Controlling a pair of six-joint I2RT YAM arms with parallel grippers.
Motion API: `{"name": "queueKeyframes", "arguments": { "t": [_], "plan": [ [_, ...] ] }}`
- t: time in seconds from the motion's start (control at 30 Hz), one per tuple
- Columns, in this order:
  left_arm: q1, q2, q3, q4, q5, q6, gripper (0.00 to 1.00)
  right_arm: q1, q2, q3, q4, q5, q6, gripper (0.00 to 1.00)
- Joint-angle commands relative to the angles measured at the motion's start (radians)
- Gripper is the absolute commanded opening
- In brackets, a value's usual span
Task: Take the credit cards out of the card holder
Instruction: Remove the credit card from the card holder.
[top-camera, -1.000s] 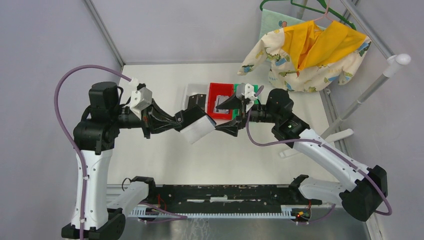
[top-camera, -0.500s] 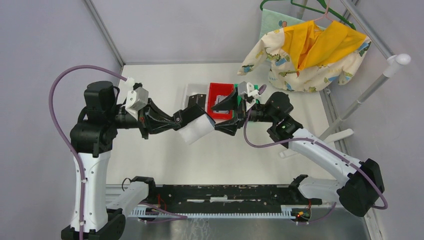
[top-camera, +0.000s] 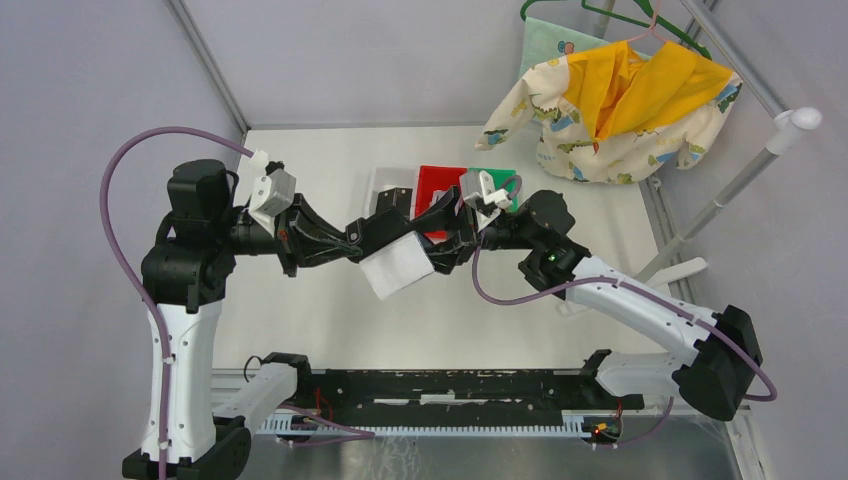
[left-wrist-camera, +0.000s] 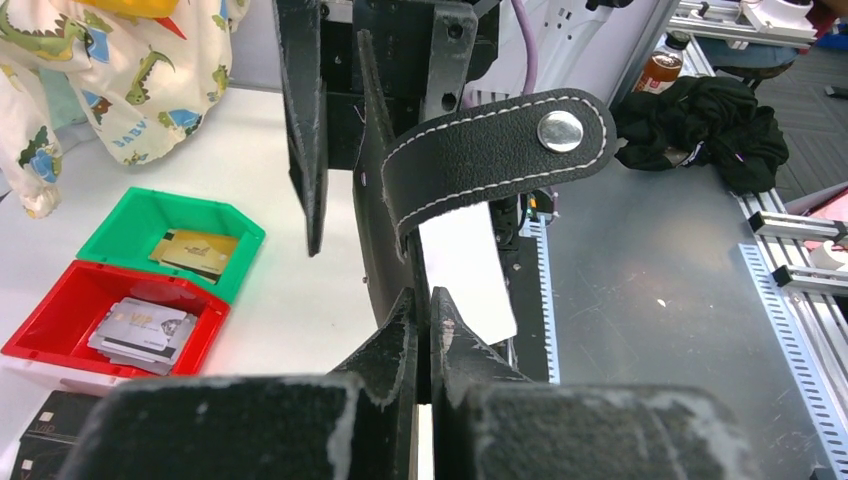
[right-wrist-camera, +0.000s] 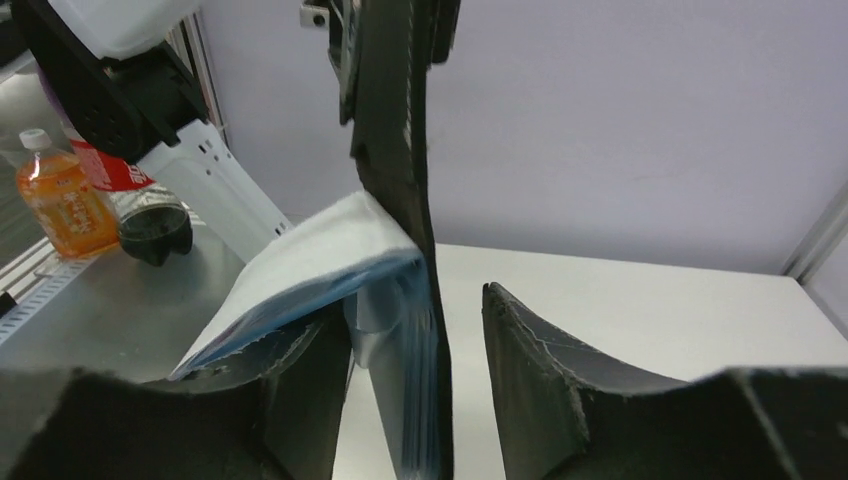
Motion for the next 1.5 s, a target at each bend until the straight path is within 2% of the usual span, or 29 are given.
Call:
{"name": "queueKeyframes", "arguments": {
  "t": [0.0, 0.17, 0.37, 0.7, 0.73, 0.9, 1.0, 1.13, 1.3, 1.4, 1.47],
  "plan": [
    [-0.003, -0.005, 0.03, 0.062, 0.048, -0.055, 0.02, 0.02, 0.009, 0.095, 0.115, 0.013, 0.036, 0.52],
    [-0.003, -0.012, -0.001, 0.061, 0.042, -0.042, 0.02, 0.06, 0.028, 0.139, 0.158, -0.018, 0.103, 0.49],
    [-0.004, -0.016, -0.016, 0.061, 0.04, -0.034, 0.02, 0.101, 0.057, 0.161, 0.103, -0.023, 0.108, 0.21],
    [-0.003, -0.036, -0.032, 0.06, -0.01, -0.009, 0.02, 0.11, 0.064, 0.167, 0.055, -0.021, 0.112, 0.04],
    [-0.003, -0.038, -0.033, 0.059, -0.03, 0.001, 0.04, 0.11, 0.059, 0.169, 0.037, -0.018, 0.104, 0.01],
    [-0.003, -0.048, -0.025, 0.075, -0.168, 0.047, 0.48, 0.098, 0.032, 0.167, -0.08, 0.055, 0.046, 0.0],
    [-0.002, -0.052, 0.01, -0.048, -0.159, 0.216, 0.66, 0.058, 0.019, 0.155, -0.096, 0.07, 0.071, 0.0],
    [-0.004, -0.039, 0.03, -0.176, -0.121, 0.316, 0.69, 0.005, 0.003, 0.148, -0.088, 0.054, 0.129, 0.0],
    [-0.003, -0.04, 0.013, -0.168, -0.106, 0.317, 0.7, -0.002, -0.004, 0.145, -0.042, 0.035, 0.185, 0.0],
    [-0.003, -0.073, -0.049, -0.031, -0.12, 0.24, 0.79, 0.014, 0.003, 0.122, 0.041, 0.013, 0.253, 0.0],
    [-0.003, -0.127, -0.129, 0.172, -0.171, 0.047, 0.8, 0.041, 0.012, 0.119, 0.053, 0.019, 0.252, 0.0]
  ]
}}
